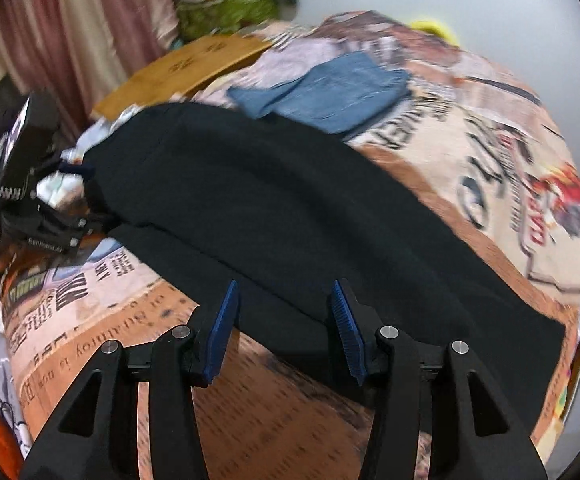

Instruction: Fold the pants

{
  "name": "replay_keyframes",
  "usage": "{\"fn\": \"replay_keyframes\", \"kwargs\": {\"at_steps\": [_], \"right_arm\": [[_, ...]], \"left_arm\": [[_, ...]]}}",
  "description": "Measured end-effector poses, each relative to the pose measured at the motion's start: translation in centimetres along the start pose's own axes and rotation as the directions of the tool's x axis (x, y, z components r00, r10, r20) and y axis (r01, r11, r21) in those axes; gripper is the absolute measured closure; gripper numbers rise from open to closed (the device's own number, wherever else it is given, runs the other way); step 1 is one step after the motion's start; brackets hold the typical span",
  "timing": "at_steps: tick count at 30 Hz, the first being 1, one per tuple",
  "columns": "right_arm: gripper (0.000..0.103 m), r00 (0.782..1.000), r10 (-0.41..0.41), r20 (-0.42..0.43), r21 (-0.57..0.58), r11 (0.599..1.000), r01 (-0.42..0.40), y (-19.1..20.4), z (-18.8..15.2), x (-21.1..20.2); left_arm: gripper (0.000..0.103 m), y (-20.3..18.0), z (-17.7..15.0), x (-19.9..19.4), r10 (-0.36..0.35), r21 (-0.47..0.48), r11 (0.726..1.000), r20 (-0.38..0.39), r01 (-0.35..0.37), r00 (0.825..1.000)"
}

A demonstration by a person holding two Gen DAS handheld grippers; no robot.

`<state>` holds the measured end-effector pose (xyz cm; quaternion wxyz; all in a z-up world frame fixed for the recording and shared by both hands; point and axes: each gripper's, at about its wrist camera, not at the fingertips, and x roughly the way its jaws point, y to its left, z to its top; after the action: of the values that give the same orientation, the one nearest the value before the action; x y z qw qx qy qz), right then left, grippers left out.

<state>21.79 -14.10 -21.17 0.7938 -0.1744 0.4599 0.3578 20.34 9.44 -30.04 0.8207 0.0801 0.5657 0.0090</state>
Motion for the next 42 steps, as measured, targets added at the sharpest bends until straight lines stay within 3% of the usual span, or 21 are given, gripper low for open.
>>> {"fn": "replay_keyframes", "kwargs": {"at_steps": [3, 8, 11, 13, 16, 18, 19, 22, 27, 31, 35, 39, 42], "right_arm": [[0.058, 1.0, 0.006, -0.016, -0.063, 0.998, -0.007, 1.5, 1.1, 1.2], [0.057, 0.999, 0.025, -0.047, -0.12, 0.992, -0.031, 3.3, 2.8, 3.3], [0.054, 0.997, 0.047, -0.055, -0.131, 0.99, -0.054, 3.8, 3.3, 4.0], [0.056, 0.997, 0.054, -0.049, -0.134, 0.989, -0.06, 4.1, 3.5, 4.3], [0.066, 0.997, 0.064, -0.035, -0.14, 0.988, -0.068, 4.5, 3.8, 4.4], [0.086, 0.996, 0.085, -0.027, -0.123, 0.989, -0.088, 4.6, 4.0, 4.3], [0.089, 0.995, 0.098, -0.024, -0.103, 0.99, -0.1, 4.5, 4.1, 4.1], [0.095, 0.992, 0.128, -0.006, -0.067, 0.989, -0.128, 4.4, 4.2, 3.5], [0.097, 0.979, 0.204, -0.001, -0.047, 0.978, -0.203, 5.4, 3.9, 2.3], [0.094, 0.978, 0.205, -0.045, -0.049, 0.977, -0.207, 6.5, 3.0, 2.9], [0.084, 0.976, 0.212, -0.045, 0.008, 0.977, -0.212, 5.9, 2.5, 2.3], [0.065, 0.977, 0.213, 0.019, 0.082, 0.973, -0.214, 4.0, 1.6, -0.3], [0.058, 0.983, 0.16, 0.085, 0.15, 0.974, -0.171, 1.5, 0.3, -2.6]], "left_arm": [[0.011, -0.1, 0.5, 0.4, 0.006, -0.005, 1.0, 0.009, -0.006, 1.0], [0.024, 1.1, 1.0, 0.4, -0.02, -0.063, 0.998, 0.041, 0.023, 0.999], [0.045, 1.8, 1.1, 0.1, -0.03, -0.098, 0.995, 0.056, 0.036, 0.998], [0.061, 2.3, 1.2, -0.2, -0.072, -0.123, 0.989, 0.072, 0.081, 0.995], [0.075, 2.1, 1.3, -1.0, -0.092, -0.131, 0.986, 0.092, 0.103, 0.992], [0.078, 1.5, 1.3, -1.6, -0.07, -0.113, 0.99, 0.106, 0.082, 0.992], [0.08, 1.2, 1.2, -1.9, -0.053, -0.101, 0.993, 0.116, 0.064, 0.992], [0.082, 1.0, 0.9, -3.2, -0.023, -0.084, 0.996, 0.143, 0.035, 0.989], [0.082, 2.1, 0.0, -4.1, -0.041, -0.109, 0.992, 0.141, 0.056, 0.989], [0.082, 1.6, -1.5, -2.8, -0.077, -0.103, 0.991, 0.051, 0.081, 0.996], [0.078, 0.6, -2.9, -2.2, -0.054, -0.076, 0.996, 0.002, 0.054, 0.999], [0.053, 0.9, -3.3, -3.9, -0.079, -0.088, 0.993, 0.028, 0.081, 0.997], [0.043, 1.0, -2.8, -5.7, -0.064, -0.094, 0.993, 0.069, 0.07, 0.996]]}}
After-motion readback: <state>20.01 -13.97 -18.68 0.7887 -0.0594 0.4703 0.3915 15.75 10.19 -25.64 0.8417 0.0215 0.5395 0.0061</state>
